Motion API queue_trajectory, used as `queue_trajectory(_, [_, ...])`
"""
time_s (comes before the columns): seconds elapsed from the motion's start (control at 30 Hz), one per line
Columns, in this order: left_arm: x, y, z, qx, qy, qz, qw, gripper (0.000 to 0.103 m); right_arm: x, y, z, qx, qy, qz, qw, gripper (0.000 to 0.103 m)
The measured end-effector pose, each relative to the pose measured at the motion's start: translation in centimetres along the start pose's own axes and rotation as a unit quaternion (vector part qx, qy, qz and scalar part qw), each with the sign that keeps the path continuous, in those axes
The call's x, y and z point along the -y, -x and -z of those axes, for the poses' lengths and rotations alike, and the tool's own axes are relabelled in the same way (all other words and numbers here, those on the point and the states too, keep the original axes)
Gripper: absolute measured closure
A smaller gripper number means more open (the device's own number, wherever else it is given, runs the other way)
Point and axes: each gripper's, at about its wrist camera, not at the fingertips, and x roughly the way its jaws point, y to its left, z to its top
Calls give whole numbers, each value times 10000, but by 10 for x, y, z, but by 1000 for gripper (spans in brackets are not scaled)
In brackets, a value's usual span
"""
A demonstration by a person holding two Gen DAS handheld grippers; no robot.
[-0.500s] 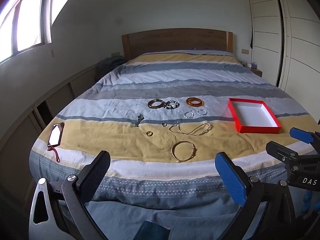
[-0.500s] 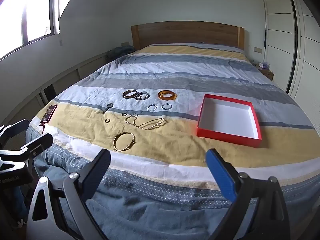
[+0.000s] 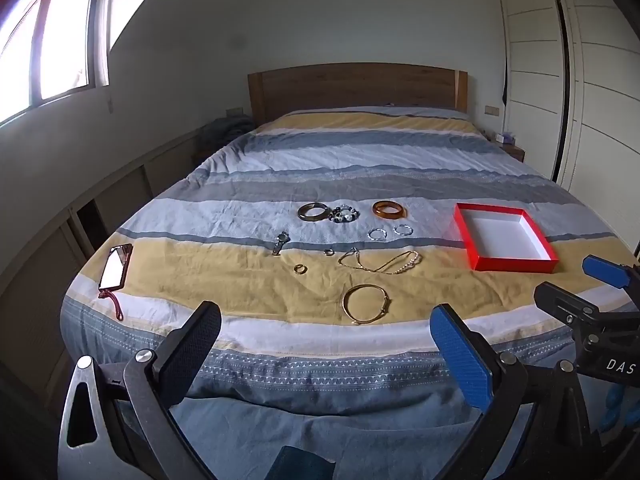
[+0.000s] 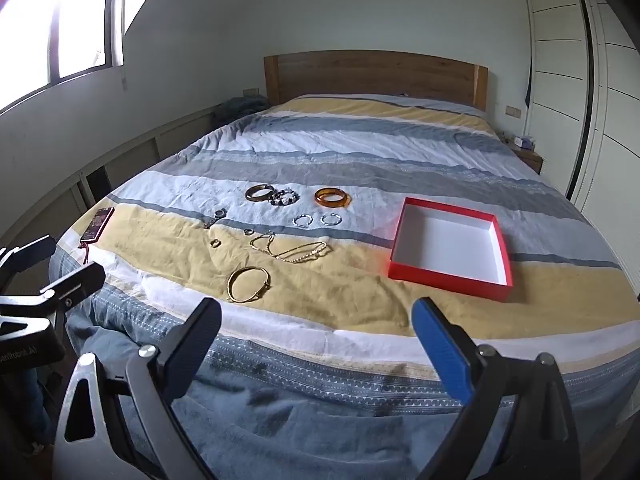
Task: Organize jewelry
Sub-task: 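Move both tools toward the jewelry laid out on the bed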
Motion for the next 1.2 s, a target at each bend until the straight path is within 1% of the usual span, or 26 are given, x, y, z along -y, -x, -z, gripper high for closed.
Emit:
queue_trajectory(0.2, [3, 9, 0, 67, -31, -1, 10000, 1, -1, 10, -2, 112, 30, 10, 9999, 6])
queue_trajectory(0.5, [1, 15, 2, 205, -27, 27, 9998, 1, -5, 11, -1, 120, 42, 49, 9999, 6])
queue_trajectory(0.67, [-2, 10, 2, 166, 31, 55, 9998, 1, -11, 8, 2, 67, 111, 77, 9999, 6])
queue_trajectory(0.93, [2, 3, 4, 43, -42, 128, 9999, 1, -11, 6, 1, 50, 112, 90, 9999, 6])
queue_trajectory(1.2, [8, -4, 5, -91, -80, 113, 9999, 1, 2, -3, 8, -3, 33, 63, 10000, 6])
